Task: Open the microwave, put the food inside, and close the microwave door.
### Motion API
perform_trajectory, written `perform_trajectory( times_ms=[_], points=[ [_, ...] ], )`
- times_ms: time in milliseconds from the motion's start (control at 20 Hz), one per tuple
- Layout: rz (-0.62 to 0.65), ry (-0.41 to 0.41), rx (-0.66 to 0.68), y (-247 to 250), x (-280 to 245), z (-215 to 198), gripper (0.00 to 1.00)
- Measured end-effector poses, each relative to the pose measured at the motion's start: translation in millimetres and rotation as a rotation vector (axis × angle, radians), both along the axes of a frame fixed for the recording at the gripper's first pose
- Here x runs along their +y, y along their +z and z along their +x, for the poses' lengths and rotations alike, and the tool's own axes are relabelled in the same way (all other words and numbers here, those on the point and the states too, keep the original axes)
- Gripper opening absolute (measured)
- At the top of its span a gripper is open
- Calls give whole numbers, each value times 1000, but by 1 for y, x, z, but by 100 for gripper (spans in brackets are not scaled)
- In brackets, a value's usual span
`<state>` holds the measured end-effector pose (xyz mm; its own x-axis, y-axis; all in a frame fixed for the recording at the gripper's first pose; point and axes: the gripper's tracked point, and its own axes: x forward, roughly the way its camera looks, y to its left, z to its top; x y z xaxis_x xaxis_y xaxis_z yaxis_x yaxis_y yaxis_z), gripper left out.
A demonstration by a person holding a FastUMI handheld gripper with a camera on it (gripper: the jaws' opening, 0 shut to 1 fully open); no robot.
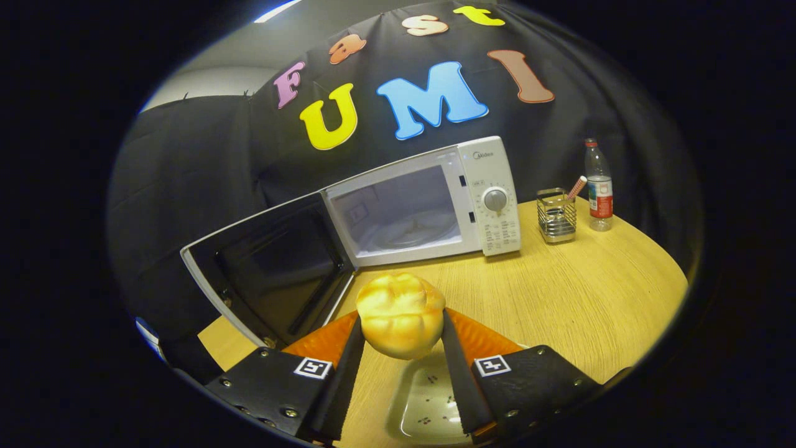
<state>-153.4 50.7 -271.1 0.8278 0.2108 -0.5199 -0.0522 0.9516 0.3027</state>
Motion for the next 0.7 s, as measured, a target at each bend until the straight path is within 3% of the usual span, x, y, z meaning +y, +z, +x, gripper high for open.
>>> perform_trajectory(
  times_ms=[500,700],
  points=[
    [7,-30,-51,4,43,113,68],
    [49,-85,-41,-12,53,161,68]
  ],
)
